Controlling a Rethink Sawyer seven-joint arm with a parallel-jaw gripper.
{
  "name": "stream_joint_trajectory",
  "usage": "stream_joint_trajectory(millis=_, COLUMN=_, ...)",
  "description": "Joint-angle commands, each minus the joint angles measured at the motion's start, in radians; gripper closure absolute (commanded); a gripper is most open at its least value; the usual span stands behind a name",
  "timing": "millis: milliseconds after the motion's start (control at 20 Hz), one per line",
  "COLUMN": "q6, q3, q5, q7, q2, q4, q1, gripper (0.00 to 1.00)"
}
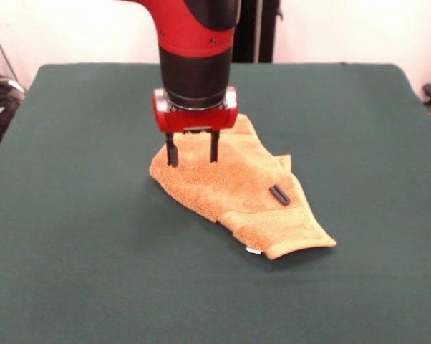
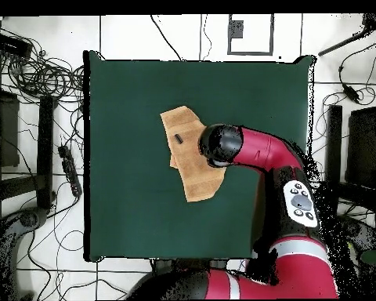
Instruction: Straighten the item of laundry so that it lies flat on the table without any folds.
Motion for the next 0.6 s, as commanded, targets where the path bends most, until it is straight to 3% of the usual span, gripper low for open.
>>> stream_joint_trajectory(millis=50, q6=0.125, q3=0.111, q5=0.061, q7=0.127, q2=-0.005, q4=0.071, q1=0.026, gripper=0.00)
stream_joint_trajectory(millis=600, q6=0.043, q3=0.135, q5=0.053, q7=0.095, q2=-0.039, q4=0.144, q1=-0.003, gripper=0.00)
